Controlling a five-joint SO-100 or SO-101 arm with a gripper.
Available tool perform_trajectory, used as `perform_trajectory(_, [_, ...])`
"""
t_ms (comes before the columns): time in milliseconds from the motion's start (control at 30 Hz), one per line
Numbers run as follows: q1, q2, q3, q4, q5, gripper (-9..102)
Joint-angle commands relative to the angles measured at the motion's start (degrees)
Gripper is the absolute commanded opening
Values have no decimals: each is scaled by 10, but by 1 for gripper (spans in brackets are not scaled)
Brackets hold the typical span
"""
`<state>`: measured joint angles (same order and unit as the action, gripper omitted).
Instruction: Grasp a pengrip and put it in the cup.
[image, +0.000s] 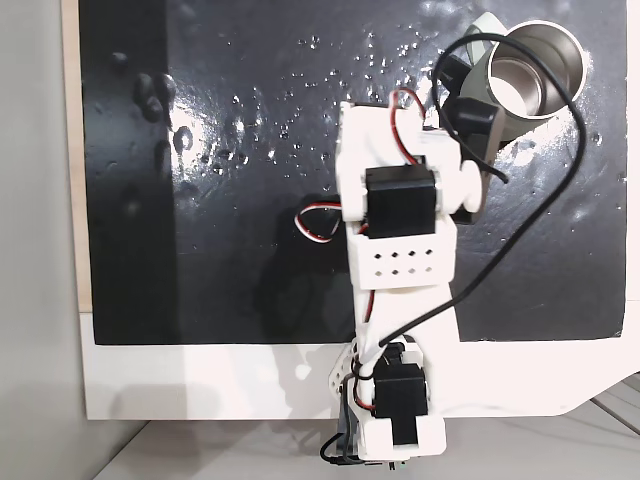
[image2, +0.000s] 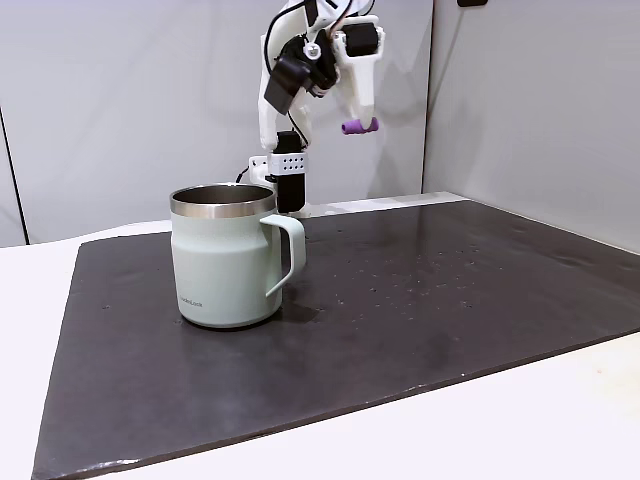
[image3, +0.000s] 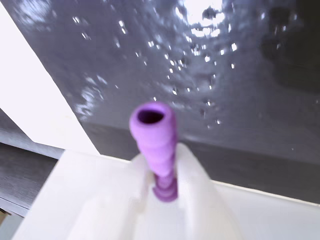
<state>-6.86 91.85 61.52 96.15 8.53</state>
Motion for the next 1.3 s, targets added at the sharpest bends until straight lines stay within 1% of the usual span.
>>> perform_trajectory(0, [58,33,-46,4,-43,0])
perform_trajectory(200, [157,-4,-101,4,-101,0])
perform_trajectory(400, [225,-116,-236,4,-137,0])
perform_trajectory(800, [272,-311,-488,0,-171,0])
perform_trajectory(1033, [273,-333,-497,3,-171,0])
perform_trajectory(1067, [273,-331,-497,3,-171,1])
perform_trajectory(1100, [274,-330,-497,4,-169,7])
perform_trajectory(1167, [276,-327,-494,4,-169,25])
perform_trajectory(1200, [276,-325,-494,4,-169,30])
perform_trajectory(1267, [276,-319,-489,4,-171,31])
